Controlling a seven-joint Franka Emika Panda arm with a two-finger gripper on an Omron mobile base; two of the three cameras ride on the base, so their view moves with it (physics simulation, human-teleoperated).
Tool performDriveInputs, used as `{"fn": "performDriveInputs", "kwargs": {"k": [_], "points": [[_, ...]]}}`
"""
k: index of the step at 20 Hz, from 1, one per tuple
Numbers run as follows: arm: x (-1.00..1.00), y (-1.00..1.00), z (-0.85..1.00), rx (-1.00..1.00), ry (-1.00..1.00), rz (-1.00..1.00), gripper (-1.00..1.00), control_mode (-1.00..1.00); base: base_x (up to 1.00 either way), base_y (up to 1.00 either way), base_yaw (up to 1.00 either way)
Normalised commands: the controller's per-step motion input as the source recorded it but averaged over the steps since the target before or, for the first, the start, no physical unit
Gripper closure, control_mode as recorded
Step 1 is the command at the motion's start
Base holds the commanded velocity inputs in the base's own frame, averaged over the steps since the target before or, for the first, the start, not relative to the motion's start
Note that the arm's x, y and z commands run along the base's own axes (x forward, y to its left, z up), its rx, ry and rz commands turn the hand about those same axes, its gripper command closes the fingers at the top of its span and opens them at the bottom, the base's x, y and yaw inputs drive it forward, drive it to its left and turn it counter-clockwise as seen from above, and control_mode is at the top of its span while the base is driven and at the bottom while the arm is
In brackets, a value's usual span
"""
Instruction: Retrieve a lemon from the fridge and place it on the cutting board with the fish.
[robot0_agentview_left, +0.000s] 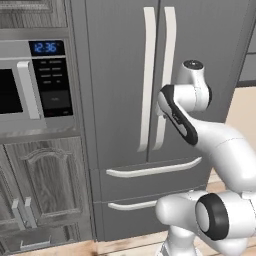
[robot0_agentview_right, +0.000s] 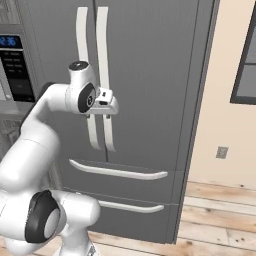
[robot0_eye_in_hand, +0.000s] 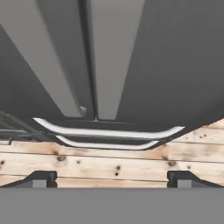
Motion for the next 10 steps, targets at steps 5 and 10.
{"fn": "performDriveInputs", "kwargs": {"k": [5,10], "points": [[0.18,0.0,0.0,0.0,-0.08,0.0,-1.0,-1.0,0.0,0.0,0.0],[0.43,0.01,0.0,0.0,-0.02,0.01,-1.0,-1.0,0.0,0.0,0.0]]}}
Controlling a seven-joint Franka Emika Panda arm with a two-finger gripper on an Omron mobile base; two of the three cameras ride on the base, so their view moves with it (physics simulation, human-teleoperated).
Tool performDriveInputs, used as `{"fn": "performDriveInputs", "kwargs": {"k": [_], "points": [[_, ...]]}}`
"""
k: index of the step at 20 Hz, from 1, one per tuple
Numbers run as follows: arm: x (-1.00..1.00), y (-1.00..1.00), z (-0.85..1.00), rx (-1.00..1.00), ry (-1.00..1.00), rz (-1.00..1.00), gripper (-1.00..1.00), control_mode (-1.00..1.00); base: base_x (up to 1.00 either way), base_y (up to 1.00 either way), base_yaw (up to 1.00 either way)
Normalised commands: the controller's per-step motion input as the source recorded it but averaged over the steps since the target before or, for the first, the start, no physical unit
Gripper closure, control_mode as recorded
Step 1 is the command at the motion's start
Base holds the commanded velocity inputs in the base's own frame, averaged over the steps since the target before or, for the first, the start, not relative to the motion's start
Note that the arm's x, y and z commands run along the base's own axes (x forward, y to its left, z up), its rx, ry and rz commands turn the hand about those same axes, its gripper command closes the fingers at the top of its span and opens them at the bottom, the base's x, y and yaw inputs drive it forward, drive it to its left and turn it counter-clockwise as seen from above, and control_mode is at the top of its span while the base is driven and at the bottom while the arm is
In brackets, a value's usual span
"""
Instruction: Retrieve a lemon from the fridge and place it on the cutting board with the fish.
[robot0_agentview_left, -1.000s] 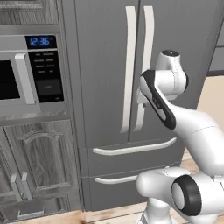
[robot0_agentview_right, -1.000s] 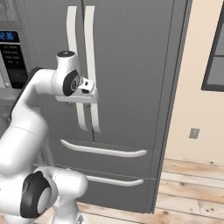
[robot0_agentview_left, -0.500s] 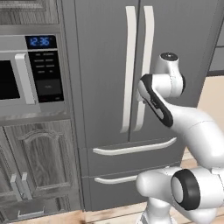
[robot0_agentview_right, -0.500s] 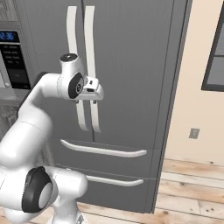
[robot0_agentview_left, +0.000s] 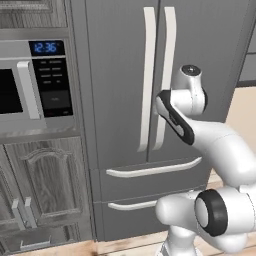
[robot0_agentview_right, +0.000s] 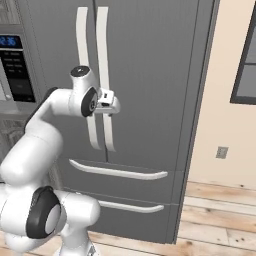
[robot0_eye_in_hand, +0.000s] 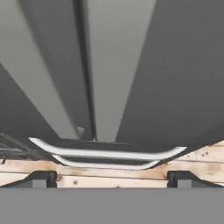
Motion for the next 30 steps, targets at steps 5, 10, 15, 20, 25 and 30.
{"fn": "performDriveInputs", "kwargs": {"k": [5,10,15,20,25,30], "points": [[0.51,0.0,0.0,0.02,0.0,0.0,-1.0,-1.0,0.0,0.0,0.0],[0.23,0.0,-0.01,0.02,-0.05,0.0,-1.0,-1.0,0.0,0.0,0.0],[0.2,0.0,-0.01,0.0,-0.09,0.0,-1.0,-1.0,0.0,0.0,0.0],[0.26,0.0,-0.02,0.0,-0.13,0.01,-1.0,-1.0,0.0,0.0,0.0],[0.33,0.0,-0.01,0.0,-0.07,0.0,-1.0,-1.0,0.0,0.0,0.0],[0.23,0.0,0.0,0.0,-0.03,0.02,-1.0,-1.0,0.0,0.0,0.0]]}}
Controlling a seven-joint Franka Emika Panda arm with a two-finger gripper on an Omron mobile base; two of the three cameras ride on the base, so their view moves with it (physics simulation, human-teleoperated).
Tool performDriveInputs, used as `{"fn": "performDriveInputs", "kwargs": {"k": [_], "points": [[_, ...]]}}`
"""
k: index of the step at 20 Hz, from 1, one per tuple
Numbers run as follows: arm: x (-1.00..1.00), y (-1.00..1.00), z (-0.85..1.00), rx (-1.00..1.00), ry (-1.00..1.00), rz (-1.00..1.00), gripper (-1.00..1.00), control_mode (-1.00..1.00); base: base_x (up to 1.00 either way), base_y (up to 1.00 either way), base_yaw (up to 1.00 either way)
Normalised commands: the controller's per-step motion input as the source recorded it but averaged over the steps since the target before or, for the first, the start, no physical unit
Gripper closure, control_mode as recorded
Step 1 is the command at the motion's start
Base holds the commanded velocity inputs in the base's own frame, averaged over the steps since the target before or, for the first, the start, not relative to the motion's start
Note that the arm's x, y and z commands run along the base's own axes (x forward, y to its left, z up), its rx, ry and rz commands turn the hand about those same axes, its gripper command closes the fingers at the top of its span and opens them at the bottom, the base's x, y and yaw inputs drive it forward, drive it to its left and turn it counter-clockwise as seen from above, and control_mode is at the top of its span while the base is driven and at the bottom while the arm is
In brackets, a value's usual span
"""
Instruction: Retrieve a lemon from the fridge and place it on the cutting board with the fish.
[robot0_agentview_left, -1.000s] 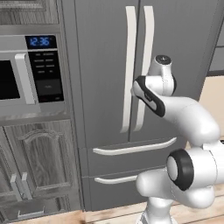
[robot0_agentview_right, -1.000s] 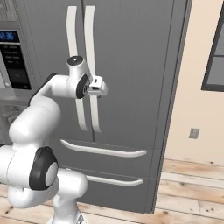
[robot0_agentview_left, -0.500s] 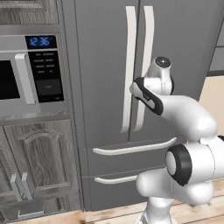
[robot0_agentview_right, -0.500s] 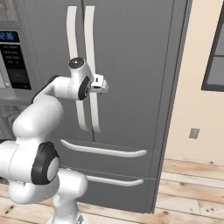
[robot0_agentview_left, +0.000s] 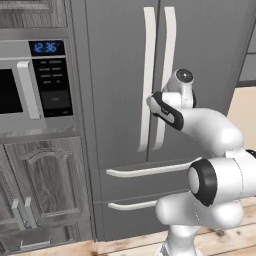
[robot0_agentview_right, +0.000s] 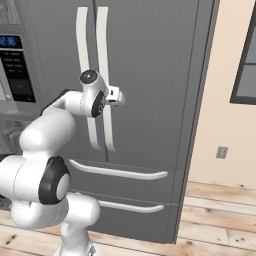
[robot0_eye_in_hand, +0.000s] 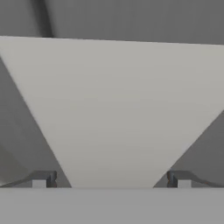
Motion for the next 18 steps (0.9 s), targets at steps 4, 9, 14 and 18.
{"fn": "performDriveInputs", "kwargs": {"k": [4,9,14,18], "points": [[0.24,0.0,-0.01,0.0,-0.08,0.02,-1.0,-1.0,0.0,0.0,0.0],[0.18,0.0,-0.07,0.0,-0.1,0.02,-1.0,-1.0,0.0,0.0,0.0],[0.24,0.0,0.0,0.0,-0.01,0.03,1.0,-1.0,0.0,0.0,0.0],[0.28,0.04,0.0,0.0,0.0,0.0,1.0,-1.0,0.0,0.0,0.0]]}}
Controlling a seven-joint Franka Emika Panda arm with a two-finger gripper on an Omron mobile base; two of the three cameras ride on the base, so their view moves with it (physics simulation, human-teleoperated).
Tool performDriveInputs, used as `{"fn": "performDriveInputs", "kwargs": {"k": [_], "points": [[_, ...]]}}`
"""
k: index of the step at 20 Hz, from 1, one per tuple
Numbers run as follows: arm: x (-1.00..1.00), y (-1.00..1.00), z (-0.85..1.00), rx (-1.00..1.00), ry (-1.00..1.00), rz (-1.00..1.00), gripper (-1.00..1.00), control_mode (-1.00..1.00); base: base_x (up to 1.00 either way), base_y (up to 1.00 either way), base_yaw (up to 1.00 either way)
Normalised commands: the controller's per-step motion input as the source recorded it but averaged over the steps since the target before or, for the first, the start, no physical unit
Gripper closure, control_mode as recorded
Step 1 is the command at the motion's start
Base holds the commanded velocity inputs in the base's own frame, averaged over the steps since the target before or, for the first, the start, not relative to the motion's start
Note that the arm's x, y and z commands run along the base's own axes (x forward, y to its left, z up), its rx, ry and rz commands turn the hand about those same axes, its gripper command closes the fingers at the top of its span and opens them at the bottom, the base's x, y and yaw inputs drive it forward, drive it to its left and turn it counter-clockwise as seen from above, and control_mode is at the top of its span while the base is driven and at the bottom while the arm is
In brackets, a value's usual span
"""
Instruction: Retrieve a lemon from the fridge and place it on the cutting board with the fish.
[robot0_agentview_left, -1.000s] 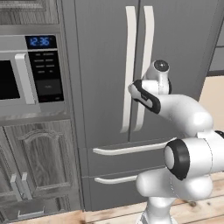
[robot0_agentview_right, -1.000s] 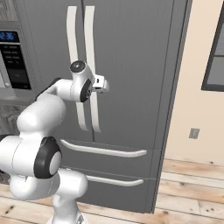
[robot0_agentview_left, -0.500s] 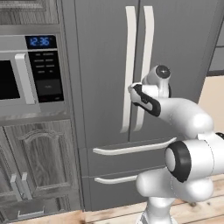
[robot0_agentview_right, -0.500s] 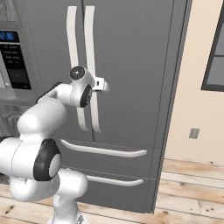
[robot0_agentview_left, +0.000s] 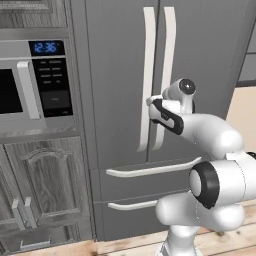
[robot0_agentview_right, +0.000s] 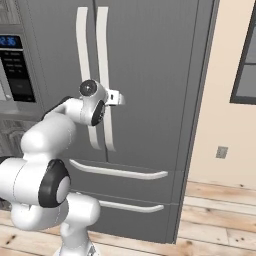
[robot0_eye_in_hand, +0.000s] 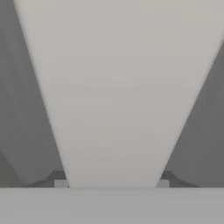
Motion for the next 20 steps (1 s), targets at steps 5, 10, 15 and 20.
{"fn": "performDriveInputs", "kwargs": {"k": [5,10,15,20], "points": [[0.03,0.0,0.0,0.0,0.0,0.05,1.0,-1.0,0.0,0.0,0.0],[0.0,0.0,0.0,0.0,0.0,0.02,1.0,-1.0,0.0,0.0,0.0],[-0.44,-0.08,0.08,0.0,0.0,0.0,1.0,-1.0,0.0,0.0,0.0],[-0.97,-0.54,0.27,0.0,0.0,0.0,1.0,-1.0,0.0,0.0,0.0]]}}
